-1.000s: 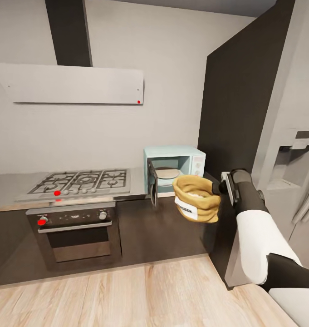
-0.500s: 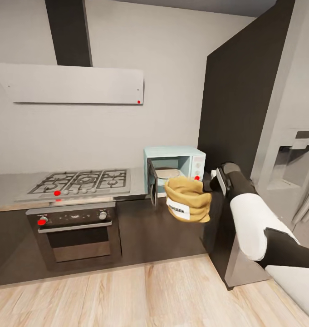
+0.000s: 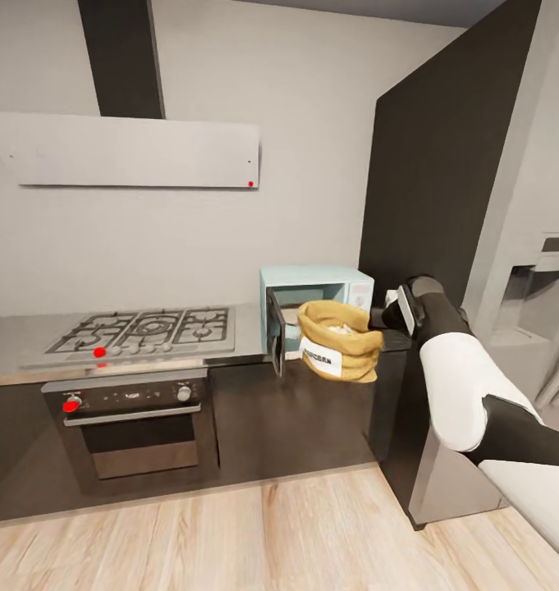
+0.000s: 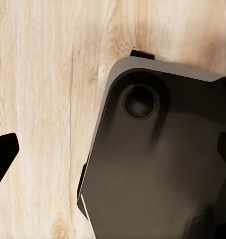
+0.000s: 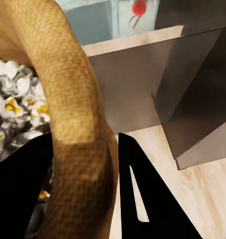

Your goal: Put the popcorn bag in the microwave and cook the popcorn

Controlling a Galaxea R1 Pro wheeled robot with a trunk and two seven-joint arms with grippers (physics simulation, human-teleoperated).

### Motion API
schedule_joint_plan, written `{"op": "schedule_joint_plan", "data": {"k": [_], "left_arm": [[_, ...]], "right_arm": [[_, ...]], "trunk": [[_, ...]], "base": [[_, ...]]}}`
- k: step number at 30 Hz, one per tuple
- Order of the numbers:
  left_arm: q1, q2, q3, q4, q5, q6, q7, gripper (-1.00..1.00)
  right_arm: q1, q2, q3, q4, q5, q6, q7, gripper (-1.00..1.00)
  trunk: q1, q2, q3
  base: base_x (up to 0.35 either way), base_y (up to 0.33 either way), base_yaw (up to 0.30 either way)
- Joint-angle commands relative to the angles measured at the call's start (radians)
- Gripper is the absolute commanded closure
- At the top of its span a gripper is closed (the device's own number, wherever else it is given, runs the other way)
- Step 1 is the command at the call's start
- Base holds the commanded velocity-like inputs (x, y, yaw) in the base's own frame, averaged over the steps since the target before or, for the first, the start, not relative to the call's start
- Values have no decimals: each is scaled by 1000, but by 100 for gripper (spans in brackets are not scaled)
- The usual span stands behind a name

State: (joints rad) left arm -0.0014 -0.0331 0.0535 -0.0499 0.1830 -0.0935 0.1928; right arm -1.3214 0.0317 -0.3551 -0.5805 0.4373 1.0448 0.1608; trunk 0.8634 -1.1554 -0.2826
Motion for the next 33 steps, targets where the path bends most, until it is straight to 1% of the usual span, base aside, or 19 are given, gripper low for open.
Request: {"op": "schedule_joint_plan", "data": {"k": [1, 15, 16, 17, 19, 22, 25, 30, 33], "left_arm": [[0, 0, 5, -1, 4, -3, 1, -100], [0, 1, 5, -1, 4, -3, 0, -100], [0, 1, 5, -1, 4, -3, 0, -100], [0, 1, 5, -1, 4, -3, 1, -100], [0, 1, 5, -1, 4, -3, 1, -100], [0, 1, 5, -1, 4, -3, 0, -100], [0, 1, 5, -1, 4, -3, 0, -100], [0, 1, 5, -1, 4, -3, 0, -100], [0, 1, 5, -1, 4, -3, 0, -100]], "right_arm": [[-1, 2, -7, -5, 10, 2, 7, 100], [-1, 10, 4, -7, 21, 2, 4, 100], [0, 15, 4, -5, 22, 2, 3, 100], [0, 26, 4, -3, 22, 2, 3, 100], [1, 37, 5, 2, 22, 2, 3, 100], [1, 41, 5, 5, 22, 2, 3, 100], [1, 51, 6, 7, 23, 2, -1, 100], [1, 50, 5, 10, 17, 2, -66, 100], [1, 49, 4, 47, 19, 2, -78, 100]], "trunk": [[1, -1, -1], [1, -1, -1], [1, -1, -1], [1, -1, -1], [1, -1, -1], [1, -1, -1], [1, -1, -1], [1, -1, -1], [1, -1, -1]], "base": [[311, 0, 0], [320, 0, 0], [320, 0, 0], [320, 0, 0], [320, 0, 0], [321, 0, 0], [321, 0, 0], [321, 0, 0], [292, 0, 0]]}}
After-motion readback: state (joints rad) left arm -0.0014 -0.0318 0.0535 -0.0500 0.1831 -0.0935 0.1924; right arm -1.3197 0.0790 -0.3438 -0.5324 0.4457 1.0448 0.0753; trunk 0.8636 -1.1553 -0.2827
